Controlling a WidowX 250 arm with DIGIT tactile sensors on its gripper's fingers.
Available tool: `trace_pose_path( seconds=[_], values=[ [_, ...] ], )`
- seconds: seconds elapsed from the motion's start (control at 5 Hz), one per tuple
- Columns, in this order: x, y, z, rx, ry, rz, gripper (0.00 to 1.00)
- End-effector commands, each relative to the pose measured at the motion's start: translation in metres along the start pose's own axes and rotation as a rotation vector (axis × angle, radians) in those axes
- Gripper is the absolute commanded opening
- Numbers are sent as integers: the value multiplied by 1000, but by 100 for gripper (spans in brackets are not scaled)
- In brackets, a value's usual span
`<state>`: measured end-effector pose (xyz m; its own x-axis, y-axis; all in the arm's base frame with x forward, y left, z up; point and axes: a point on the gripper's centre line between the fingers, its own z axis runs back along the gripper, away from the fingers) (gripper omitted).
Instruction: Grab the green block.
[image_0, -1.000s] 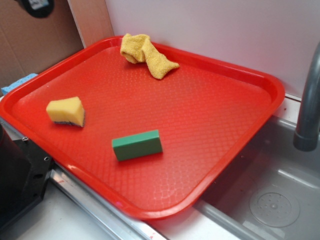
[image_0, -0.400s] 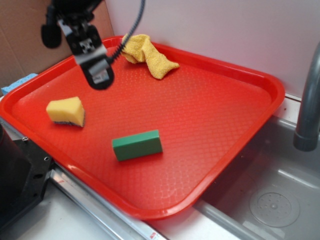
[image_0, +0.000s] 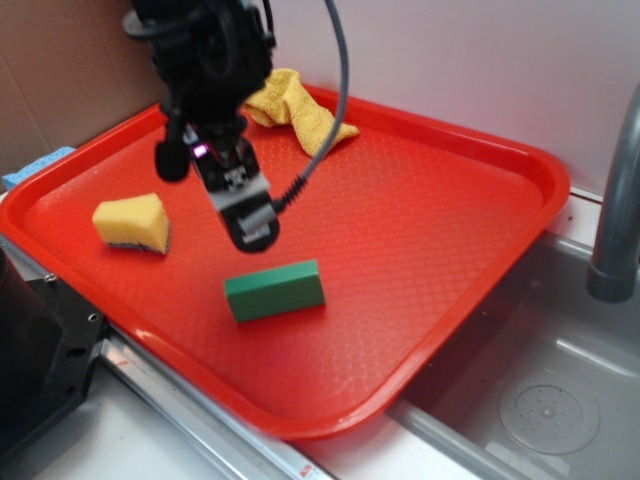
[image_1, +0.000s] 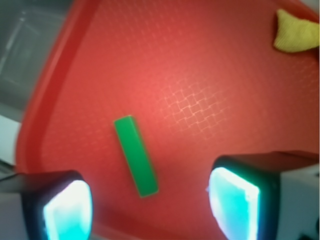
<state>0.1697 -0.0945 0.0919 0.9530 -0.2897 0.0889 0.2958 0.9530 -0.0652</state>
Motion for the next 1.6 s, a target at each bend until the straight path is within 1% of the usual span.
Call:
trace_pose_path(
  seconds=[0.0,0.2,0.4,0.6,0.8,1.0,1.2,1.4],
  values=[
    [6,-9,-38,12,37,-42,100],
    [4,-13,-61,27,106,-57,100],
    [3,-13,-70,48,123,-33,0],
    [5,-12,-74,56,128,-14,0],
    [6,-7,-65,51,116,6,0],
    [8,19,-30,0,144,132,0],
    [1,41,8,20,146,288,0],
    [-5,58,32,29,123,399,0]
  ],
)
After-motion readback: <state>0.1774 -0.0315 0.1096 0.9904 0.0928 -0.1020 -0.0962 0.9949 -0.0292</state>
